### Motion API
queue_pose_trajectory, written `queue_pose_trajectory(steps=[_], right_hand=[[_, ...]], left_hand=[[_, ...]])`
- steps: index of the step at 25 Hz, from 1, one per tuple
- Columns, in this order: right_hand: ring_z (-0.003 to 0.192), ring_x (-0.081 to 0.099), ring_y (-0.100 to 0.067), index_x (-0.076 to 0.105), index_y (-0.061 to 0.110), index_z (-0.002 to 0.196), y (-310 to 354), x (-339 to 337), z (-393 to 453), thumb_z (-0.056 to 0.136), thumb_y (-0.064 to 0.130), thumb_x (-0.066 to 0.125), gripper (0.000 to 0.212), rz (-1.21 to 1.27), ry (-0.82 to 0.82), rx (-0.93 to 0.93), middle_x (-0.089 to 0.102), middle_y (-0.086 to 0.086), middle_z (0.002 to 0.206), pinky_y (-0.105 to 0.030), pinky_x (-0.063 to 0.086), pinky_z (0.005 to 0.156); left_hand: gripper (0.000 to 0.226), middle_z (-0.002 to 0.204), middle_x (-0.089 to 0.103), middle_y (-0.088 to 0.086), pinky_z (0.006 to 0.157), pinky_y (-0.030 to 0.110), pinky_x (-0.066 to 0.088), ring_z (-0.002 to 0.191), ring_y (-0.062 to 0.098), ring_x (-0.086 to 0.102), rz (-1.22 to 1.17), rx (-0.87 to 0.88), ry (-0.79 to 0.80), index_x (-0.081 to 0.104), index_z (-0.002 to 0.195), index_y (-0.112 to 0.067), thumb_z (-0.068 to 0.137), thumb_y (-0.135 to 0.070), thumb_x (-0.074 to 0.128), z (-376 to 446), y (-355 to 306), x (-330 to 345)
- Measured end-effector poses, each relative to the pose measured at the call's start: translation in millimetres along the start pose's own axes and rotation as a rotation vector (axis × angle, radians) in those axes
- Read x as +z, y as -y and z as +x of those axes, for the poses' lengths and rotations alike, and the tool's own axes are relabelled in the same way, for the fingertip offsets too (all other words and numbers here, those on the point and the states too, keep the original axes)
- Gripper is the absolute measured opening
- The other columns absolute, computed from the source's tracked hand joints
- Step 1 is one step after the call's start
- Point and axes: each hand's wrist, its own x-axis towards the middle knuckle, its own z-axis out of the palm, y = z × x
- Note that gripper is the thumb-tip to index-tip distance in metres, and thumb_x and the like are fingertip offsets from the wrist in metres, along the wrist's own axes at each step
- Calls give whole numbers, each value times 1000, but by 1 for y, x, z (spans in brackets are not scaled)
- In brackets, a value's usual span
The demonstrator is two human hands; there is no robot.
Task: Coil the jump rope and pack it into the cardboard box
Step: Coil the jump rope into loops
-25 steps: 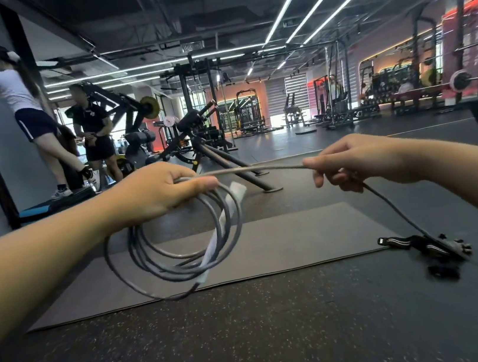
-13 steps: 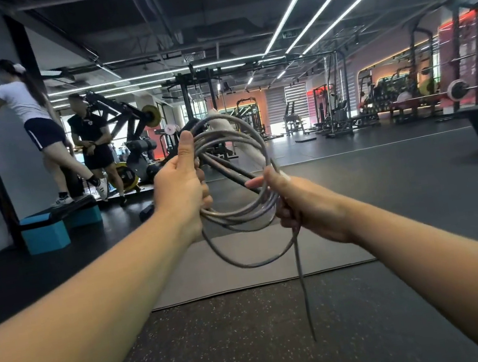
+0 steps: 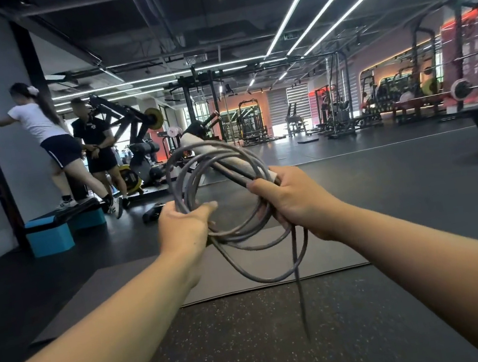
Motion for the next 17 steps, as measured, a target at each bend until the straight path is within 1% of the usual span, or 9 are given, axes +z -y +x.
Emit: queue_pose_trajectory(steps=[2, 4, 6, 7, 9, 10, 12, 14, 17], right_hand=[[46, 47, -14, 51, 13, 77, 4, -3, 1, 93, 19, 60, 20, -164, 91, -47, 51, -9, 62, -25, 37, 45], [40, 52, -5, 50, 13, 75, 9, -5, 3, 93, 17, 59, 21, -284, 163, -71, 55, -2, 57, -20, 38, 43], [44, 56, -6, 52, 13, 74, 14, -9, 5, 93, 19, 60, 21, -411, 224, -96, 61, -2, 58, -21, 40, 45], [47, 56, -10, 54, 12, 76, 16, -10, 8, 93, 22, 62, 21, -479, 266, -114, 63, -5, 60, -25, 41, 47], [55, 57, -21, 63, 5, 86, 20, -9, 10, 91, 30, 64, 26, -611, 360, -160, 68, -14, 69, -37, 45, 55], [60, 59, -26, 66, 2, 91, 23, -7, 10, 90, 32, 66, 30, -665, 389, -184, 70, -16, 74, -40, 46, 58], [62, 58, -21, 71, 5, 88, 27, -9, 8, 87, 31, 69, 25, -691, 438, -184, 71, -11, 75, -36, 45, 60], [66, 59, -12, 75, 13, 84, 31, -14, 5, 85, 33, 72, 20, -631, 527, -106, 71, -6, 76, -32, 47, 66], [73, 59, -9, 74, 21, 89, 34, -24, 2, 84, 62, 68, 42, -630, 638, -27, 70, 0, 83, -34, 45, 73]], left_hand=[[78, 134, 51, 18, 103, 53, 49, 120, 35, 54, 239, 139, -124, 35, 133, -25, 73, -17, 84, 0, -8, -9], [117, 160, 18, 16, 115, 57, 30, 146, 39, 21, 633, 656, -232, 8, 155, -32, 67, -21, 85, -3, -25, -19], [121, 166, 14, 15, 118, 62, 19, 151, 38, 13, 1079, 1218, -185, 6, 160, -27, 66, -32, 82, -9, -46, -19], [117, 165, 22, 12, 119, 61, 19, 151, 36, 19, 1299, 1322, -72, 8, 160, -27, 69, -38, 80, -13, -56, -14], [93, 149, 52, 8, 112, 49, 36, 135, 31, 47, 1505, 1173, 246, 25, 154, -28, 77, -40, 75, -13, -63, 2], [71, 131, 65, 5, 98, 41, 47, 117, 28, 59, 1481, 991, 416, 41, 142, -28, 80, -36, 74, -12, -64, 7], [30, 95, 72, -3, 70, 29, 51, 85, 23, 65, 1269, 692, 741, 56, 106, -27, 83, -27, 75, -7, -65, 10], [19, 73, 75, -3, 56, 19, 47, 68, 17, 68, 1200, 636, 871, 56, 92, -29, 84, -26, 74, -5, -65, 8], [13, 59, 66, -5, 52, 19, 41, 56, 7, 61, 1354, 741, 848, 57, 92, -27, 89, -34, 67, -5, -65, 4]])
